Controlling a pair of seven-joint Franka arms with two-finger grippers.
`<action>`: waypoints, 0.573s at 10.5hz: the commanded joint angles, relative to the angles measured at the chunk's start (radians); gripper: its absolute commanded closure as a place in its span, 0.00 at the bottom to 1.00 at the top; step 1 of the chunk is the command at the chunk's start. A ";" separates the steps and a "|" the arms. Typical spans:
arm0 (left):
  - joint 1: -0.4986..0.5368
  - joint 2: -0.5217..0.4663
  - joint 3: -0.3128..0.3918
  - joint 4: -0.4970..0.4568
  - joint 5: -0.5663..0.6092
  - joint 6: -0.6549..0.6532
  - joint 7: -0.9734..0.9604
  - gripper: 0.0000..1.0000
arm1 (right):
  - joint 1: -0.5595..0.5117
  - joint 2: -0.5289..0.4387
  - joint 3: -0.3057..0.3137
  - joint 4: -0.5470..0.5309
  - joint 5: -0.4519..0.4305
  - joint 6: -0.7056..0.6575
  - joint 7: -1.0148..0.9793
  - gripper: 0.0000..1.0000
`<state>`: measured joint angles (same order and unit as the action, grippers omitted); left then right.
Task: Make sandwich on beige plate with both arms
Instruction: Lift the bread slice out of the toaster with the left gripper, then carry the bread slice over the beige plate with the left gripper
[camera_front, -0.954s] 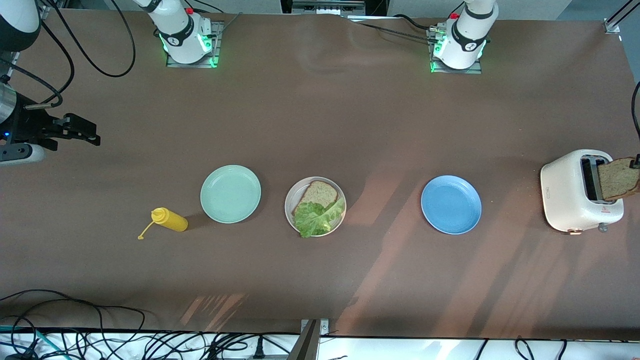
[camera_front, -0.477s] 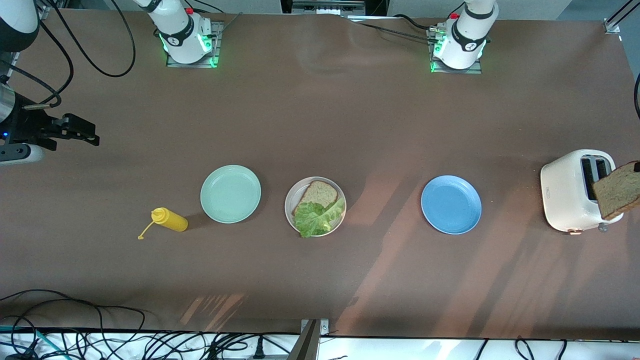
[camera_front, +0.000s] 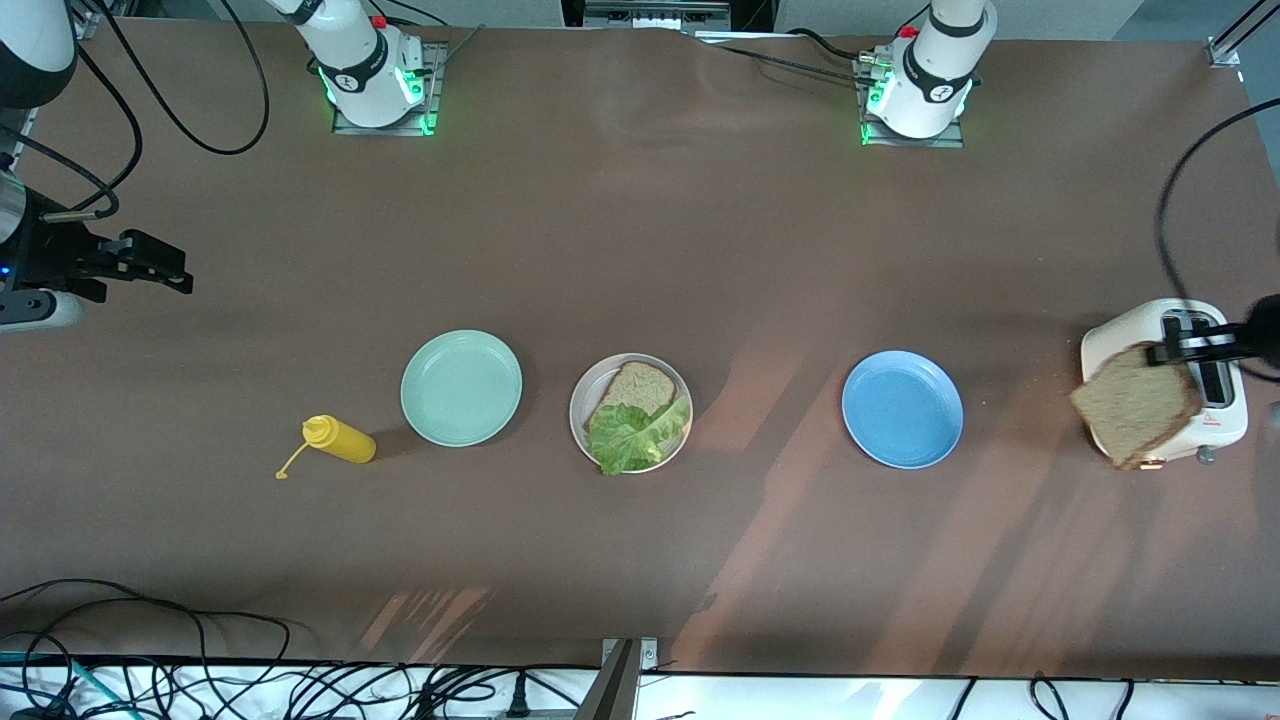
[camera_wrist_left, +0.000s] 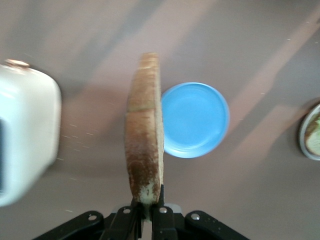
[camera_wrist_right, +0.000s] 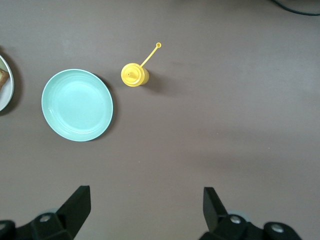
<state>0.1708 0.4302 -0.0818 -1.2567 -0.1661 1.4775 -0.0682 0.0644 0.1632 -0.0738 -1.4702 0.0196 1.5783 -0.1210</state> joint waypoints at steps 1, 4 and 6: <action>-0.127 0.057 0.007 0.005 -0.119 -0.010 -0.222 1.00 | -0.009 -0.011 0.008 -0.021 -0.015 0.011 0.003 0.00; -0.269 0.122 0.007 0.019 -0.321 0.064 -0.367 1.00 | -0.011 -0.010 0.005 -0.021 -0.015 0.011 0.003 0.00; -0.344 0.160 0.007 0.019 -0.442 0.172 -0.430 1.00 | -0.011 -0.010 -0.001 -0.021 -0.013 0.011 0.001 0.00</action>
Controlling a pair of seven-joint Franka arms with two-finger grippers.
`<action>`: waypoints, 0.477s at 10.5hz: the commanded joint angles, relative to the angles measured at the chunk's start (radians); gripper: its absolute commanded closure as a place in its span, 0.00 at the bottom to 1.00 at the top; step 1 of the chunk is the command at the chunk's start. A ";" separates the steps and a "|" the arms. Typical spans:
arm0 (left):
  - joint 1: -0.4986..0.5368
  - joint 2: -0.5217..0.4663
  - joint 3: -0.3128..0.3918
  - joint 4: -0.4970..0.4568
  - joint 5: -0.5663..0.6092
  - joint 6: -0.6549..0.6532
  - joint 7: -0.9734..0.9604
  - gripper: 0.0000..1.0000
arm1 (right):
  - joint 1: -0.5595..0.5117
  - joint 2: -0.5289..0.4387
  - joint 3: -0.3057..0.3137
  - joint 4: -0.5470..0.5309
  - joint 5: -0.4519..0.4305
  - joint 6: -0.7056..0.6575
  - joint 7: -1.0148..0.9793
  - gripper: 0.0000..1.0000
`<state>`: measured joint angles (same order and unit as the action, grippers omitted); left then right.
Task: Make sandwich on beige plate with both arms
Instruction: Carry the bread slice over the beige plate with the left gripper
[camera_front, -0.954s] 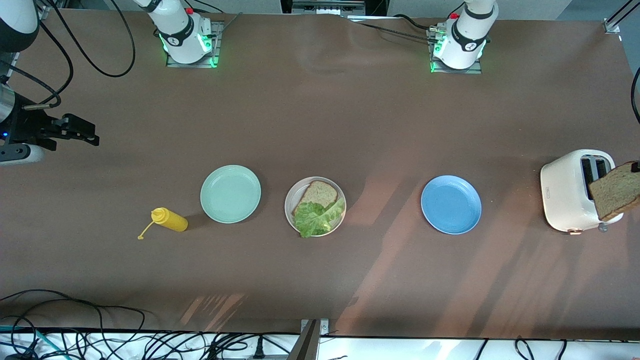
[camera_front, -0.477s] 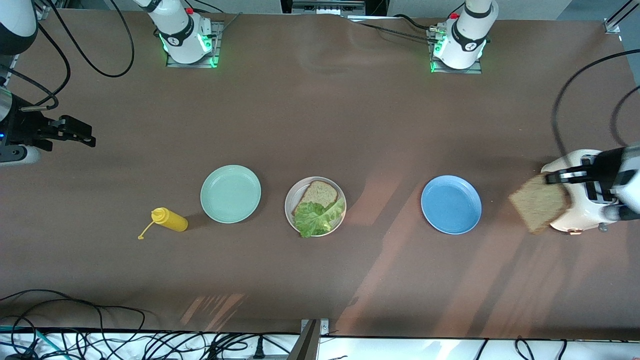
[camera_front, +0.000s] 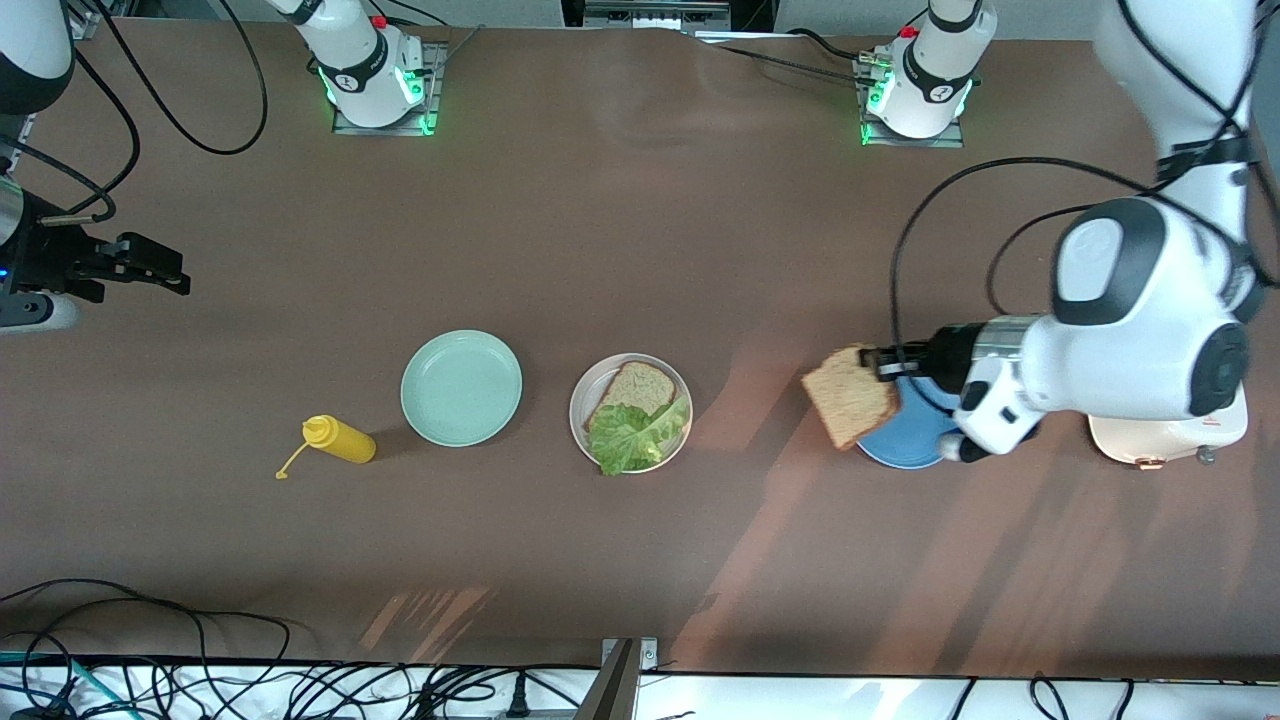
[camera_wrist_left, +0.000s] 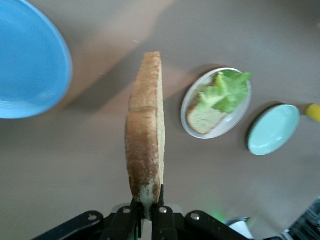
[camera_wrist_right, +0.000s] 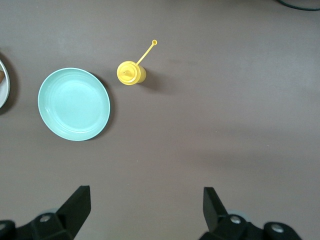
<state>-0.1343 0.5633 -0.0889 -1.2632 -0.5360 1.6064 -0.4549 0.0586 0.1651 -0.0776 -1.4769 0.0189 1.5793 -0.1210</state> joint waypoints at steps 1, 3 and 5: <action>-0.072 0.046 0.014 0.022 -0.109 0.116 -0.069 1.00 | -0.005 -0.012 0.002 -0.014 -0.013 0.010 0.001 0.00; -0.160 0.107 0.014 0.024 -0.128 0.260 -0.123 1.00 | -0.006 -0.012 0.001 -0.016 -0.013 0.008 0.001 0.00; -0.226 0.150 0.014 0.022 -0.130 0.421 -0.162 1.00 | -0.006 -0.007 -0.007 -0.016 -0.010 0.008 0.001 0.00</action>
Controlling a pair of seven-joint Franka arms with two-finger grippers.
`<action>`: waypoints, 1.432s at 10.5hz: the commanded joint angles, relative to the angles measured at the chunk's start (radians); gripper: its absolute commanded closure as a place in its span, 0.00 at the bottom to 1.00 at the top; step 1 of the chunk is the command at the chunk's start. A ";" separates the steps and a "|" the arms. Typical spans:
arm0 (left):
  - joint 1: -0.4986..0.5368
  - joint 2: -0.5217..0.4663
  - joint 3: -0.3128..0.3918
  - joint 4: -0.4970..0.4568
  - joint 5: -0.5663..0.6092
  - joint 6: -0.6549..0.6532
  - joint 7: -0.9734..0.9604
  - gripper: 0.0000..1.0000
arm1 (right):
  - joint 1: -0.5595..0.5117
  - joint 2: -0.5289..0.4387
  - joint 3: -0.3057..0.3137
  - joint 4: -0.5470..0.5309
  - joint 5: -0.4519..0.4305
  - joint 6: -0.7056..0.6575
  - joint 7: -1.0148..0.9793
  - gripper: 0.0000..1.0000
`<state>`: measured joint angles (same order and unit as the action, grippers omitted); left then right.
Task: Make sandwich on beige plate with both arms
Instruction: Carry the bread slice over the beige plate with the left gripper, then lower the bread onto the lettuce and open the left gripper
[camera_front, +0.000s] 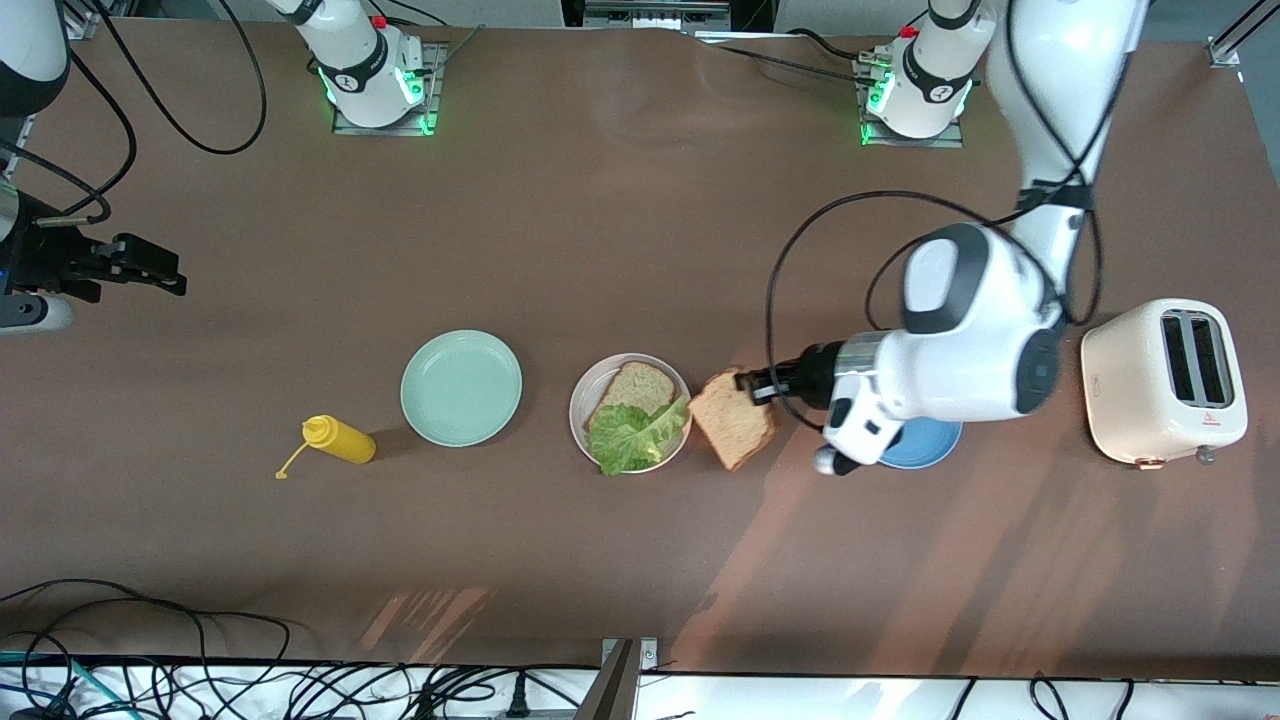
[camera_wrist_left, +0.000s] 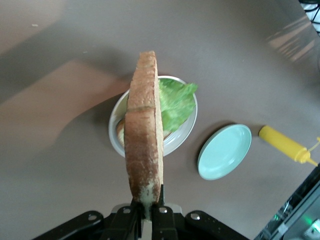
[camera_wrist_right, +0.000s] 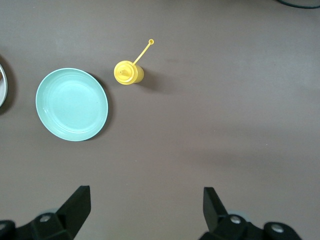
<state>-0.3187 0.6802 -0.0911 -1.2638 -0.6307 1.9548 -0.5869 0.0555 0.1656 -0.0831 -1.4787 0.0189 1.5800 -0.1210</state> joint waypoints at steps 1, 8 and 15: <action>-0.072 0.051 0.016 0.021 -0.044 0.166 -0.045 1.00 | -0.003 -0.008 -0.001 -0.014 -0.008 0.008 0.001 0.00; -0.181 0.084 0.016 -0.011 -0.092 0.302 -0.051 1.00 | -0.014 -0.005 -0.012 -0.017 -0.005 0.008 0.000 0.00; -0.201 0.122 0.016 -0.019 -0.087 0.315 -0.051 1.00 | -0.016 -0.001 -0.012 -0.017 -0.005 0.006 -0.002 0.00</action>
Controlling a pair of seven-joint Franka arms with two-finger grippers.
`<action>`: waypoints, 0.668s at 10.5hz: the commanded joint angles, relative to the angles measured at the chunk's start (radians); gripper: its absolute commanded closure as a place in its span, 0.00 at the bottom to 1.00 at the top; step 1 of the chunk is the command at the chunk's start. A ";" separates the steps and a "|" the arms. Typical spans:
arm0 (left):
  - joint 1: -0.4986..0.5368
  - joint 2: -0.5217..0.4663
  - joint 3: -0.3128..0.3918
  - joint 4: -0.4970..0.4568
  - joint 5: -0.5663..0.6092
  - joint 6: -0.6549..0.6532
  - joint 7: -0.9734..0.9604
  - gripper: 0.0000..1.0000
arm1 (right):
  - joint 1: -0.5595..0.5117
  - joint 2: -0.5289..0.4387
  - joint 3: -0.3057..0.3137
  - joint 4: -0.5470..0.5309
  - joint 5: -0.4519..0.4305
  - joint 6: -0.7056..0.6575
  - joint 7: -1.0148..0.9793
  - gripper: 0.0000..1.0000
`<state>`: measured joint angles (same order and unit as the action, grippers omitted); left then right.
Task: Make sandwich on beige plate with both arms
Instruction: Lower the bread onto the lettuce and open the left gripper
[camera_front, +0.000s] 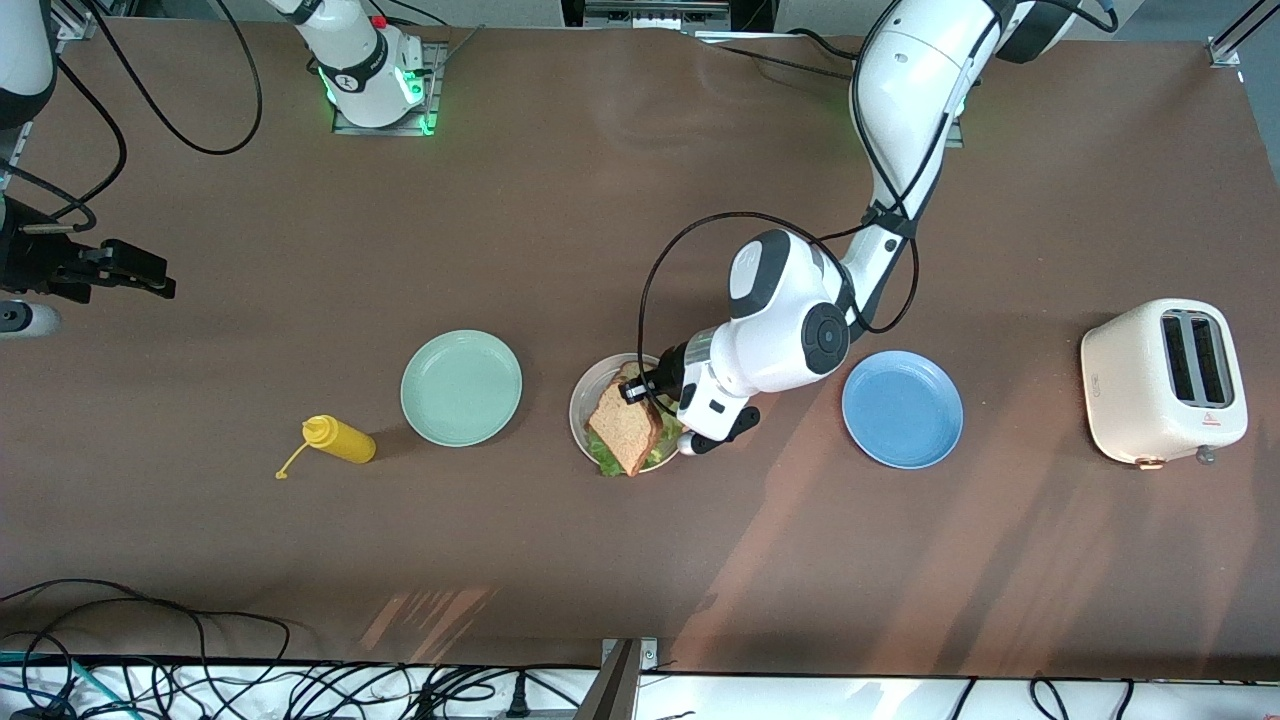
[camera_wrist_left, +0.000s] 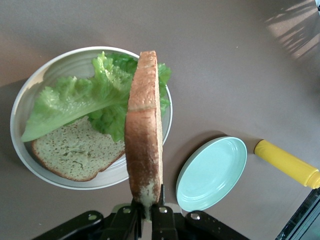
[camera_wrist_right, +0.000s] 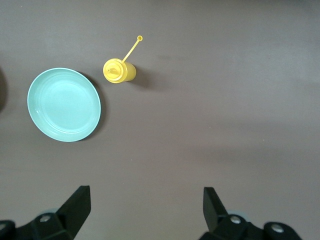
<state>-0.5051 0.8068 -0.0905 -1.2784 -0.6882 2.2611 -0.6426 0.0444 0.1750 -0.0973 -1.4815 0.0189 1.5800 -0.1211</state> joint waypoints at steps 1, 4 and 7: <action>-0.016 -0.005 0.015 -0.013 -0.030 0.008 0.005 0.97 | -0.003 -0.009 0.002 -0.014 -0.005 0.006 -0.002 0.00; -0.016 -0.005 0.018 -0.056 -0.021 -0.003 -0.003 0.56 | -0.004 -0.011 0.002 -0.014 -0.004 0.006 -0.002 0.00; -0.016 -0.005 0.023 -0.091 -0.013 -0.006 -0.012 0.21 | -0.003 -0.011 0.002 -0.014 -0.004 0.006 -0.002 0.00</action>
<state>-0.5082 0.8116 -0.0857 -1.3532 -0.6882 2.2596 -0.6453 0.0441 0.1751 -0.0973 -1.4817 0.0189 1.5800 -0.1211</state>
